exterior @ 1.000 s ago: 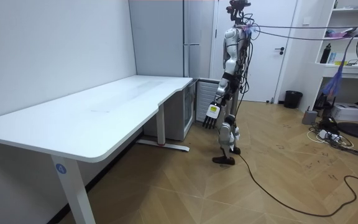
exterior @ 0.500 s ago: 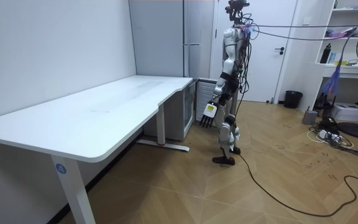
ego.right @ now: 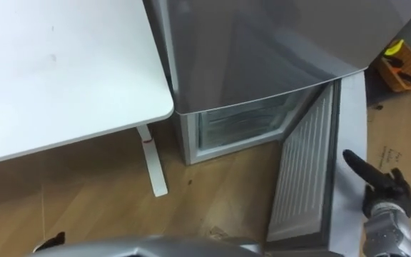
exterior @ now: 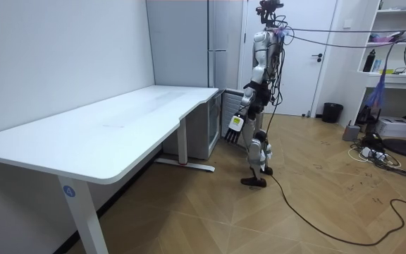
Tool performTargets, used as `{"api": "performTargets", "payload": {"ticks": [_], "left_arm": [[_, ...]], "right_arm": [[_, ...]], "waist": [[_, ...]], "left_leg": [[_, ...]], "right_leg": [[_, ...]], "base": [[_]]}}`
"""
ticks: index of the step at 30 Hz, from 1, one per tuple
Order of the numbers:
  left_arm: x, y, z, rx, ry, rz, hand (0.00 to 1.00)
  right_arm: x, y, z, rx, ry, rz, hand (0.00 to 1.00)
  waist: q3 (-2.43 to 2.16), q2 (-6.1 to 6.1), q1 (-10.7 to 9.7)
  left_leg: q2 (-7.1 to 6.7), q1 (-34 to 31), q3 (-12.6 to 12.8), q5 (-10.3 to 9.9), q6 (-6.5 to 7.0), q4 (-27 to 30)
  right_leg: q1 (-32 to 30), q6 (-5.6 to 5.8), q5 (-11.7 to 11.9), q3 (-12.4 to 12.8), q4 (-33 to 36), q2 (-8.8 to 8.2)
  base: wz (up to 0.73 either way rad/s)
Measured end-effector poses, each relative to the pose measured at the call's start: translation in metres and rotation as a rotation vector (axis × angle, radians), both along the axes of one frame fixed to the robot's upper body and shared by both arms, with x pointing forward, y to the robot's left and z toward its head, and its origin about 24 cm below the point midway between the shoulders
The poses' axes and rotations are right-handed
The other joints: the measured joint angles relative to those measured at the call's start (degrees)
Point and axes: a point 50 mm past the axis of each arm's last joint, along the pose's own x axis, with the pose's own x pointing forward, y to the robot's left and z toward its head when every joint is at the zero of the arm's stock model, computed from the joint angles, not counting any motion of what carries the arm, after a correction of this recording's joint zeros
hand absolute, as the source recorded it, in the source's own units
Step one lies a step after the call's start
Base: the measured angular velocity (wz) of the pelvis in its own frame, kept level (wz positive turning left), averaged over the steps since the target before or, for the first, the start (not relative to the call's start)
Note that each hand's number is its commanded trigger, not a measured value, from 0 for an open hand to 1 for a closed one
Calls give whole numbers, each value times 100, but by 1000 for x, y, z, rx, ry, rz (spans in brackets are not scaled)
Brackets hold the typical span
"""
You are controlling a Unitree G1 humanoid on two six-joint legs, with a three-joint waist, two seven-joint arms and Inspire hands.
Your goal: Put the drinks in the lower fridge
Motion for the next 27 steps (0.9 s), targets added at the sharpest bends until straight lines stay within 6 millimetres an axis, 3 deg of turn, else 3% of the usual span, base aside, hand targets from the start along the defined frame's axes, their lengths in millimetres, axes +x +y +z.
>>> {"api": "performTargets", "payload": {"ticks": [6,10,15,20,27], "left_arm": [[-1,-5,-2,6,11,-25,0],[-4,-11,-3,-8,26,-50,0],[5,-16,-5,-21,7,-57,0],[10,-21,-6,-31,-12,-82,0],[8,-21,-6,-29,-8,-80,0]], "right_arm": [[3,34,-14,138,-60,101,0],[-1,57,-25,218,-61,200,0],[-19,107,-47,370,25,405,0],[-19,123,-48,415,15,531,0],[-18,128,-48,429,6,597,0]], "waist": [[-27,-13,64],[-12,5,112],[-1,90,328],[18,205,502],[25,184,539]], "left_leg": [[-6,-109,-76,0,-1,9],[-8,-84,-99,0,-1,6],[47,-187,-163,-44,-5,99],[47,-292,-277,-64,6,191],[37,-380,-393,-63,6,229]], "right_leg": [[-63,2,2,-94,-8,0],[-16,-1,4,-130,-12,-1],[-9,-10,29,-335,-5,23],[-15,-1,45,-484,-3,12],[27,0,46,-663,-9,2]], "base": [[6],[4],[15],[13],[10]]}}
